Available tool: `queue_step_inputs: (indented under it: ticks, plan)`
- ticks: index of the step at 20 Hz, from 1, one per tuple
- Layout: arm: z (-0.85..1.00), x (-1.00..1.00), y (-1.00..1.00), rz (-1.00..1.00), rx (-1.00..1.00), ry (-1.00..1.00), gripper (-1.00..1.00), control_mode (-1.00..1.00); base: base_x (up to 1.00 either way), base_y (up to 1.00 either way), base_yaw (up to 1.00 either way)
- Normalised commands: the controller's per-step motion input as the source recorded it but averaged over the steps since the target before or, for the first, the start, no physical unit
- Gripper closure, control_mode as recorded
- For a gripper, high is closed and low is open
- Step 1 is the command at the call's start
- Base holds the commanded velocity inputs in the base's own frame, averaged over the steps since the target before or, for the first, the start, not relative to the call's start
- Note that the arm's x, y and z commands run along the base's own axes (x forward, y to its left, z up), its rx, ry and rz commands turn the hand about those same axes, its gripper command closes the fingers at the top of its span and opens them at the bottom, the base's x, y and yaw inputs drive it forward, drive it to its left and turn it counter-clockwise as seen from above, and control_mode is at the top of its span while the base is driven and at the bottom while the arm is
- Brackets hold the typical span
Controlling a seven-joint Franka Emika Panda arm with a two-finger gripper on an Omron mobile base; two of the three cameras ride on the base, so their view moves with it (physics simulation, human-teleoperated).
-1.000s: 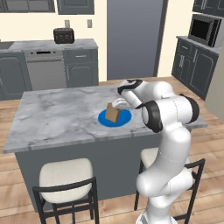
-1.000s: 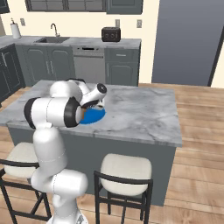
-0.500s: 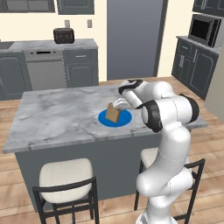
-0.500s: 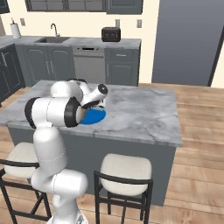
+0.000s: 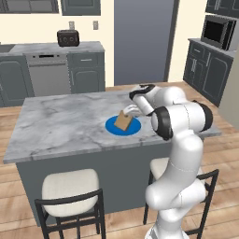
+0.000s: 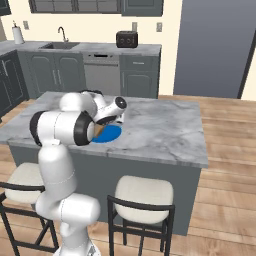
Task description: Start the toaster. Once the lever pops up, take the bread to the plate on the dining counter.
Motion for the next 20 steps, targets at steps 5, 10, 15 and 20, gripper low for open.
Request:
queue_step_inputs:
  ticks: [5, 10, 15, 20]
  plan:
    - [0.00, 0.12, -0.36, 0.00, 0.00, -0.09, -1.00, -1.00, 0.00, 0.00, 0.00]
    - [-0.02, 0.18, -0.03, 0.00, -0.12, -0.06, -1.00, -1.00, 0.00, 0.00, 0.00]
    - [0.22, 0.01, 0.21, -0.05, -0.19, 0.01, -1.00, -1.00, 0.00, 0.00, 0.00]
    - [0.77, -0.17, 0.42, -0.12, -0.17, 0.06, -1.00, -1.00, 0.00, 0.00, 0.00]
